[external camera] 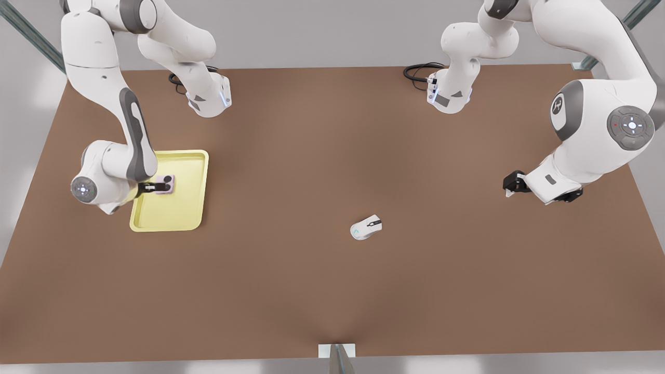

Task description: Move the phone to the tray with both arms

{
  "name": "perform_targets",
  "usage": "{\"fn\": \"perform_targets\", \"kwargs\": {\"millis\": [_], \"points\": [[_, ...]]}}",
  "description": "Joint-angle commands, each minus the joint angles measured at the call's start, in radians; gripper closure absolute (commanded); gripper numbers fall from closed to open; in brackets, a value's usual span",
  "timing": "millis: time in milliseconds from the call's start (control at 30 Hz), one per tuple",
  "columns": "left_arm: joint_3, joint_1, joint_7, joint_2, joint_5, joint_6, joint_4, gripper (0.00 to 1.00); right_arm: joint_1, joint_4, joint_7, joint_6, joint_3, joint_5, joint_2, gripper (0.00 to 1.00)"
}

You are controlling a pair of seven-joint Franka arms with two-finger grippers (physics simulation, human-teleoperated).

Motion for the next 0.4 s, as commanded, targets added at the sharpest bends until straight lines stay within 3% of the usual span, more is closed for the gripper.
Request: {"fn": "perform_targets", "kwargs": {"millis": [0,100,200,233,267,367], "points": [[0.000,0.001,-0.012,-0.004,0.004,0.004,-0.001,0.00,0.051,0.078,-0.256,-0.164,0.010,-0.007,-0.078,0.00],[0.000,-0.001,-0.012,-0.011,0.004,0.004,-0.006,0.00,0.057,0.401,-0.110,-0.459,0.087,0.007,-0.117,0.00],[0.000,0.001,-0.012,-0.011,0.004,0.004,-0.006,0.00,0.055,0.678,0.074,-0.574,0.148,0.010,-0.122,0.00],[0.000,0.001,-0.014,-0.011,0.004,0.004,-0.006,0.00,0.004,0.687,0.110,-0.569,0.153,0.010,-0.126,0.00],[0.000,0.001,-0.012,-0.011,0.004,0.004,-0.008,0.00,-0.098,0.691,0.108,-0.569,0.254,-0.001,-0.122,0.00],[0.000,0.001,-0.014,-0.011,0.006,0.004,-0.006,0.00,-0.096,0.689,0.108,-0.568,0.254,-0.002,-0.115,0.00]]}}
